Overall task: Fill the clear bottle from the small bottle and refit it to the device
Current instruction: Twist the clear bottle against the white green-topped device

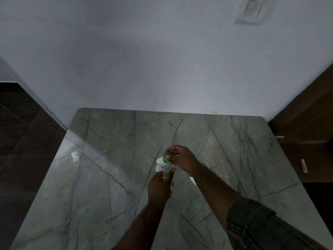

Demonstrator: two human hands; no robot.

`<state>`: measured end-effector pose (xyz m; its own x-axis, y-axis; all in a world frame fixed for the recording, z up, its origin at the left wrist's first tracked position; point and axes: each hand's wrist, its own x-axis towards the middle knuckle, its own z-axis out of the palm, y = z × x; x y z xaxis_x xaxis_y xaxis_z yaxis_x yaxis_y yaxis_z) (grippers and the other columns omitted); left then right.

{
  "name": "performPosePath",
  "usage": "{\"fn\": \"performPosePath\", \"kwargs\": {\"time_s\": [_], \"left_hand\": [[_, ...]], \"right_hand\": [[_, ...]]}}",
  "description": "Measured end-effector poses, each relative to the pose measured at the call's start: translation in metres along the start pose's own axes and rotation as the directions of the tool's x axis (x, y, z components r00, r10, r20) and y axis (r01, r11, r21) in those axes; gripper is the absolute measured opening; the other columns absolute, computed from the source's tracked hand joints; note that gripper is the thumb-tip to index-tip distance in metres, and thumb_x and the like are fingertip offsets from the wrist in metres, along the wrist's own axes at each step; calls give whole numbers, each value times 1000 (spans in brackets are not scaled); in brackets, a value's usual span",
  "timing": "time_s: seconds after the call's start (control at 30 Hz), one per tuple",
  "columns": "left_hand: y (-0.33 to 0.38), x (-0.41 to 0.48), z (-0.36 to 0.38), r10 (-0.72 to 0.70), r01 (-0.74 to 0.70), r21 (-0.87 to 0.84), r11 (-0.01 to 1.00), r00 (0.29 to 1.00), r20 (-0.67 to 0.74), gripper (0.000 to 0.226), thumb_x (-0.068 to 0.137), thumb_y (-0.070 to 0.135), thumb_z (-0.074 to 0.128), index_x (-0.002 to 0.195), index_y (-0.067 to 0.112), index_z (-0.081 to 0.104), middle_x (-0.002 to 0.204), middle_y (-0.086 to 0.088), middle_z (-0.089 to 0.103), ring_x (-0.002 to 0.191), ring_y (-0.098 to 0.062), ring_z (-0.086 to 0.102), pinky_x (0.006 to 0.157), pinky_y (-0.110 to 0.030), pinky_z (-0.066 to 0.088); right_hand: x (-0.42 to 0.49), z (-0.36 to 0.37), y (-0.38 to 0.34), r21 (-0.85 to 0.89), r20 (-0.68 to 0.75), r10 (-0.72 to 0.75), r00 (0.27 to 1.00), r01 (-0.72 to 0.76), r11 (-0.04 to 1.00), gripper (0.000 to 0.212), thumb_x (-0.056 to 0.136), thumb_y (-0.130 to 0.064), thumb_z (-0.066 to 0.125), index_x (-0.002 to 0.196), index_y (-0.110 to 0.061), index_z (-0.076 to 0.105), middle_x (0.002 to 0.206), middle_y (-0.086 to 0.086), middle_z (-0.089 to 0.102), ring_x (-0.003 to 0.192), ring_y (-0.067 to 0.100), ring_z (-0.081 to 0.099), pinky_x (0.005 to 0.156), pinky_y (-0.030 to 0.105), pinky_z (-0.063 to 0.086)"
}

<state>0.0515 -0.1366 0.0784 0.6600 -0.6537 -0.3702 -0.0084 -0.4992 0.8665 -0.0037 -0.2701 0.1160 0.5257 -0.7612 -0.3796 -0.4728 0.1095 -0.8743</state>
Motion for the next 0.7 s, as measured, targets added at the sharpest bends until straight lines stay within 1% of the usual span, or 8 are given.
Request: {"fn": "performPosePath", "kwargs": {"time_s": [0.17,0.27,0.37,0.43,0.5,0.57,0.6,0.7], "left_hand": [[1,4,8,-48,49,-61,997,999,26,58,81,72,51,68,17,63,51,4,64,38,-7,58,37,-19,43],[1,5,10,-71,75,-75,994,996,52,55,86,69,48,76,17,65,60,1,68,39,-6,58,38,-19,44],[1,5,10,-119,133,-121,984,986,117,54,87,69,46,83,19,66,64,-1,71,44,-9,62,40,-22,46],[-1,4,8,-170,209,-221,953,968,183,57,85,71,49,90,17,67,67,-4,73,52,-16,68,45,-26,51],[-3,3,5,-183,261,-317,912,950,255,64,81,74,52,97,14,68,72,-6,74,60,-21,70,48,-28,52],[-3,2,5,-182,318,-412,854,924,335,69,79,75,53,103,13,68,76,-6,73,63,-20,67,48,-28,48],[-2,1,5,-189,354,-453,818,910,370,69,80,74,54,106,12,68,78,-6,72,63,-18,65,48,-27,47],[1,2,3,-197,422,-519,744,880,432,69,79,72,56,109,11,67,78,-2,69,62,-13,62,50,-25,46]], "right_hand": [[1,-2,-1,19,20,20,1000,-20,1000,28,83,-7,73,111,-8,69,103,16,71,98,33,70,89,48,59],[2,-2,-3,81,46,50,998,-54,995,27,84,-4,71,111,-5,67,100,15,69,94,32,69,87,48,59],[3,-2,-4,95,67,65,996,-71,993,24,85,-5,70,110,-7,66,108,17,68,96,30,69,84,43,60],[3,-3,-4,114,94,69,993,-80,990,24,86,-5,69,110,-6,64,111,19,67,95,26,68,83,39,60],[2,-2,-3,148,116,80,990,-97,984,28,86,-4,68,113,-2,61,114,22,66,97,29,68,87,44,59],[1,-2,-2,168,121,88,989,-108,980,31,87,-3,67,116,-1,60,116,24,66,103,36,68,94,50,55],[1,-2,-1,173,120,88,989,-108,979,31,87,-4,67,117,-1,59,117,24,65,105,37,67,95,51,54],[1,-2,-1,201,130,77,989,-102,974,33,87,-3,67,119,-1,58,119,24,65,99,30,67,89,43,57]]}}
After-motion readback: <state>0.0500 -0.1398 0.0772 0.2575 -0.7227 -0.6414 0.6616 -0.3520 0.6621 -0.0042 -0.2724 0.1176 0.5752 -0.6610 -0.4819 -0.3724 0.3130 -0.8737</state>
